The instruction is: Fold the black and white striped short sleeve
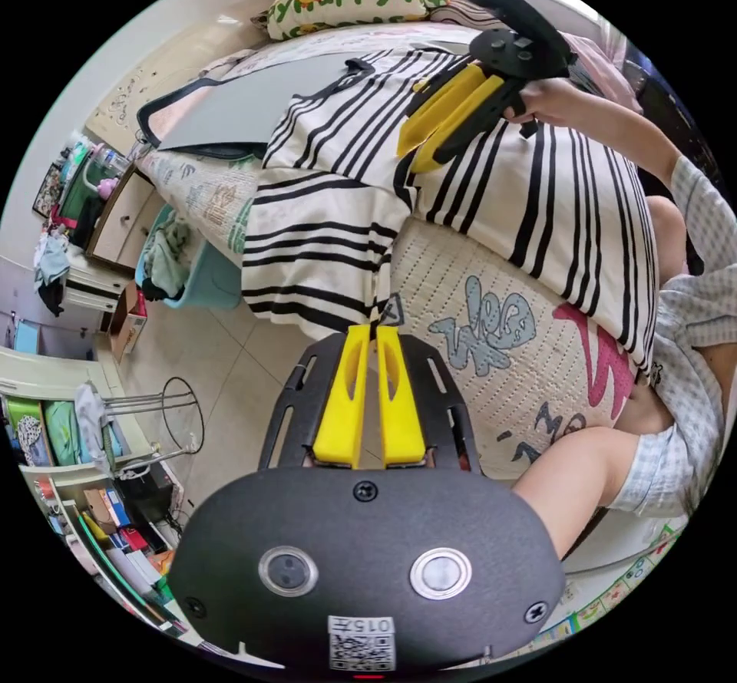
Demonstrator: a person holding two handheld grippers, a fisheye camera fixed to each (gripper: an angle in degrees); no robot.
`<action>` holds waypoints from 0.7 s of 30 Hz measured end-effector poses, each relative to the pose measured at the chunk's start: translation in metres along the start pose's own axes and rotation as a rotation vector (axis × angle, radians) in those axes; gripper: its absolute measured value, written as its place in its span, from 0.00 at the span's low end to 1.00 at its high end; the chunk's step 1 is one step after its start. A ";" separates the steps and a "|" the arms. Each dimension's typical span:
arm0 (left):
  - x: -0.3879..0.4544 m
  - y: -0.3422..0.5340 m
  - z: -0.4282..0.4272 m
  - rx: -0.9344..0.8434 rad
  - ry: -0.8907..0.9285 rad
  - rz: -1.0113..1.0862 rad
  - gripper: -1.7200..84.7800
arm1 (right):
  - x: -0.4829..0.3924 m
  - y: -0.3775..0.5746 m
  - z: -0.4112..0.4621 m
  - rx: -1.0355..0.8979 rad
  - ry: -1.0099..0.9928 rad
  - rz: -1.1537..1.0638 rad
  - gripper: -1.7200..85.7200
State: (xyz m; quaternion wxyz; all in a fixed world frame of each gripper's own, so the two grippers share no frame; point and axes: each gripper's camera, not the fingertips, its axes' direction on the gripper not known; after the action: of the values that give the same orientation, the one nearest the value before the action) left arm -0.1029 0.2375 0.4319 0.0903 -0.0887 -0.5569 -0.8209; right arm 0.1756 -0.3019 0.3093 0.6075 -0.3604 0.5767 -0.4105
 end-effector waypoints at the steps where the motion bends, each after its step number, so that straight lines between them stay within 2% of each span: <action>1: 0.002 0.001 -0.001 0.006 -0.007 -0.004 0.03 | 0.001 0.001 0.000 -0.002 0.000 0.001 0.11; 7: 0.024 -0.011 0.033 -0.095 -0.021 0.032 0.03 | 0.009 0.015 -0.002 -0.037 0.007 -0.013 0.11; 9: 0.021 -0.013 0.063 -0.249 -0.037 -0.025 0.03 | 0.011 0.024 -0.004 -0.058 0.002 -0.027 0.11; 12: 0.020 -0.001 0.084 -0.359 -0.006 -0.077 0.02 | 0.015 0.044 -0.011 -0.081 -0.036 -0.037 0.12; 14: 0.017 0.010 0.081 -0.330 -0.021 -0.127 0.02 | 0.021 0.065 -0.021 -0.067 -0.071 -0.019 0.12; 17: 0.024 0.025 0.065 -0.285 -0.140 -0.196 0.01 | 0.038 0.118 -0.054 0.040 -0.101 0.050 0.11; 19: 0.032 0.029 0.050 -0.231 -0.239 -0.229 0.02 | 0.054 0.159 -0.082 0.114 -0.057 0.109 0.11; 21: 0.044 0.030 0.025 -0.117 -0.389 -0.272 0.02 | 0.080 0.220 -0.120 0.188 0.083 0.212 0.11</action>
State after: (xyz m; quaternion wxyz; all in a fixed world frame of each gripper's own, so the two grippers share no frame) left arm -0.1373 0.2482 0.4786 -0.1352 -0.1741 -0.5222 -0.8238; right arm 0.0737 -0.2819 0.0679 0.6541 -0.2214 0.5953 -0.4107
